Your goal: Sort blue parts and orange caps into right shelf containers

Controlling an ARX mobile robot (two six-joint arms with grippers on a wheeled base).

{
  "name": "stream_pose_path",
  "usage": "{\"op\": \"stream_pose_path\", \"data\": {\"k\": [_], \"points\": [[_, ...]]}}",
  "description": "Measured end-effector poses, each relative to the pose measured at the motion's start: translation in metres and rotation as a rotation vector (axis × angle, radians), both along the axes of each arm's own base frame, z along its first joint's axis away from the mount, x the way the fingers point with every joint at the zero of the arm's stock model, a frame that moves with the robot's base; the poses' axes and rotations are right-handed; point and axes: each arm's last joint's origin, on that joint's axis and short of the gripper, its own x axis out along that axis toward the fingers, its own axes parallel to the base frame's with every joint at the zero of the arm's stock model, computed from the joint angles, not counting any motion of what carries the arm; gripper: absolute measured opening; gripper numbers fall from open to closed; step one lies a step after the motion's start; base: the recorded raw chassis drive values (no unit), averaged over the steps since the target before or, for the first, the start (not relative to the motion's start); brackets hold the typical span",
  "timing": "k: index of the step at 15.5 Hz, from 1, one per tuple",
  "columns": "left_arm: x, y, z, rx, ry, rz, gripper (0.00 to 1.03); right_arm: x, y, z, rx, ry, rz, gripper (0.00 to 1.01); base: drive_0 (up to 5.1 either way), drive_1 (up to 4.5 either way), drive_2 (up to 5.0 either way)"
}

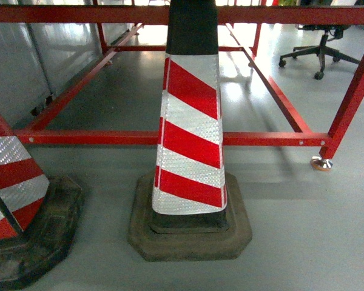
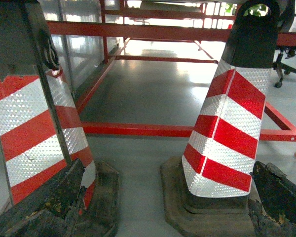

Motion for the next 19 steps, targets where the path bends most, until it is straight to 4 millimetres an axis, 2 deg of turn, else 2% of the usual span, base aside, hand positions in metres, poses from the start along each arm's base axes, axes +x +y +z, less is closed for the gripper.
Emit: {"op": "stream_pose_path", "data": {"k": [19], "points": [[0.0,0.0,0.0,0.0,0.0,0.0,0.98,0.0,0.0,0.0,0.0,0.0,0.0,0.98,0.0,0.0,0.0]]}}
